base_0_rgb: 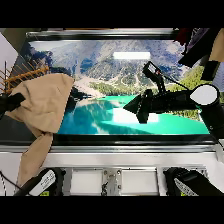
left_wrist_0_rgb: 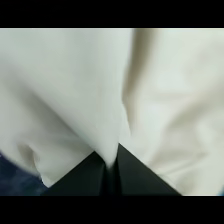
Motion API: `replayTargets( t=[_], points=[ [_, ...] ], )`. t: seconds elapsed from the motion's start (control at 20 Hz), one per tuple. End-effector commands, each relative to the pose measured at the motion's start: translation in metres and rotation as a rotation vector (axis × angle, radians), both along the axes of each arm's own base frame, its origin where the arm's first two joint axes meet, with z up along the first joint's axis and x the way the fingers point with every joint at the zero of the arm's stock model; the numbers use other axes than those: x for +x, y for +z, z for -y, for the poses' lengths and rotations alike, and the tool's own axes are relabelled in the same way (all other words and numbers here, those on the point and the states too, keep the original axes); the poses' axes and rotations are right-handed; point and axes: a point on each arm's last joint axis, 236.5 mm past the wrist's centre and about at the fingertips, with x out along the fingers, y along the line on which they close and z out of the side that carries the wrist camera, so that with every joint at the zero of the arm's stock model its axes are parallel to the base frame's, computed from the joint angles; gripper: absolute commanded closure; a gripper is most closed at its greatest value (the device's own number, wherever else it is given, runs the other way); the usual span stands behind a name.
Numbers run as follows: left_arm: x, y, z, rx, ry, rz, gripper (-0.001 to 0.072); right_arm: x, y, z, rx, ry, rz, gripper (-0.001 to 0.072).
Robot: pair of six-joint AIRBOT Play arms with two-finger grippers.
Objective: Fold the clothes and pants, and hang the long-sleeved shirts on hangers.
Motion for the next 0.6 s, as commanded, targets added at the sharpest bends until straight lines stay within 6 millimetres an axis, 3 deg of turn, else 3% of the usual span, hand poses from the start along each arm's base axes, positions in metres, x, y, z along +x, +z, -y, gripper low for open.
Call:
replayTargets(
  t=[0.0,0.15,0.25,0.35,0.45,0.55],
  points=[
    [0.006,0.071,0.094,0.048,-0.23,0.154,0.069,0.001,0.0,0.0,0.001,-0.001,-0.001,0.0686],
    [-0.003,0.111,0.176,0.052,-0.44,0.264,0.069,0.0,0.018,-0.013,0.105,-0.006,-0.029,0.0688],
    [-0.013,0.124,0.217,0.039,-0.545,0.302,0.069,-0.004,0.038,-0.022,0.207,0.002,-0.061,0.0688],
    [-0.022,0.131,0.247,0.007,-0.612,0.326,0.069,-0.008,0.055,-0.029,0.288,0.008,-0.085,0.0688],
    [-0.028,0.132,0.271,-0.03,-0.658,0.332,0.069,-0.011,0.058,-0.03,0.302,0.021,-0.095,0.069],
    [-0.031,0.141,0.298,-0.055,-0.721,0.365,0.069,0.008,0.054,-0.015,0.263,-0.052,-0.049,0.0692]
  ],
)
